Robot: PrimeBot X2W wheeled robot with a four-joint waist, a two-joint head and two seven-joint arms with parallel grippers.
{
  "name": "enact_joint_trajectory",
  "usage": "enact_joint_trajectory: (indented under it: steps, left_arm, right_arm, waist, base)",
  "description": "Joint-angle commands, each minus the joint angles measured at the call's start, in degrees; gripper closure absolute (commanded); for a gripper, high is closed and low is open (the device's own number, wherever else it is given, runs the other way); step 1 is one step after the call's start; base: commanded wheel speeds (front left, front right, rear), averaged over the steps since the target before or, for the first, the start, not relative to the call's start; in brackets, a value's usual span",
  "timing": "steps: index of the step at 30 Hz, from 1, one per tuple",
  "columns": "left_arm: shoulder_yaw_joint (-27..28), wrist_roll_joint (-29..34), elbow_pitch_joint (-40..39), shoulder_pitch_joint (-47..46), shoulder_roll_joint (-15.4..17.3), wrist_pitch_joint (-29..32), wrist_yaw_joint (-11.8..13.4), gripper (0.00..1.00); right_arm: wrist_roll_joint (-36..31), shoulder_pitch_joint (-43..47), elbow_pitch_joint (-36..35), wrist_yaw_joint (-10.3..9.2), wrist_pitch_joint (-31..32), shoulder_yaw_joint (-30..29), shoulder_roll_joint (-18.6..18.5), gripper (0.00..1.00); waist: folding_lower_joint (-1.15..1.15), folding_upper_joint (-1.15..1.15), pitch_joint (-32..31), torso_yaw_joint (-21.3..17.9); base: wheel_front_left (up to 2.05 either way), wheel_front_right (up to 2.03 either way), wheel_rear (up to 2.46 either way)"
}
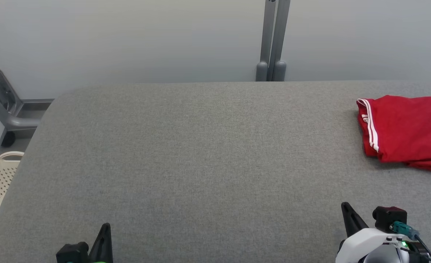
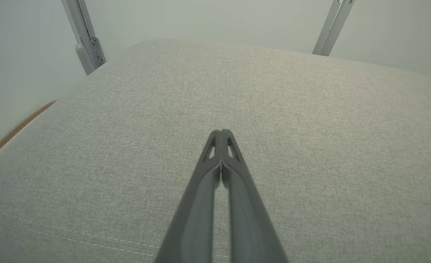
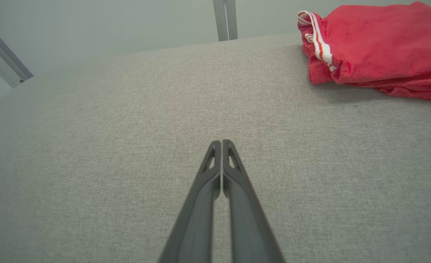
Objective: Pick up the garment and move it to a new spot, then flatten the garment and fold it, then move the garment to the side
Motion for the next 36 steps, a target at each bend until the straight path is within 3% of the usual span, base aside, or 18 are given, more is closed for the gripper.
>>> enact_joint_trajectory:
  steps: [1,20,36]
  left_arm:
    - [0.3,-1.0,0.1,-0.3,-0.1,0.4,-0.1,1.0]
    - [3.0,-19.0,-0.8,-3.7,-1.4,5.0,-2.2,1.0]
    - [4.7,-30.7,-1.3,-5.9,-2.3,7.9,-3.6,1.0]
  right_arm:
    - [1.1,-0.3,0.1,0.0,0.4,-0.4,0.0,1.0]
    - [21.3,-0.5,-3.1,-0.01,2.9,-2.0,-0.2,1.0]
    - [34.2,-0.6,-5.0,-0.02,4.6,-3.2,-0.3,1.0]
  waist:
    - [0.0,0.0,0.0,0.0]
    - [0.0,0.0,0.8,-0.4]
    - [0.0,0.0,1.3,-0.7]
  base:
    - [0.0,0.0,0.0]
    - [0.0,0.0,0.0]
    - [0.0,0.0,0.0]
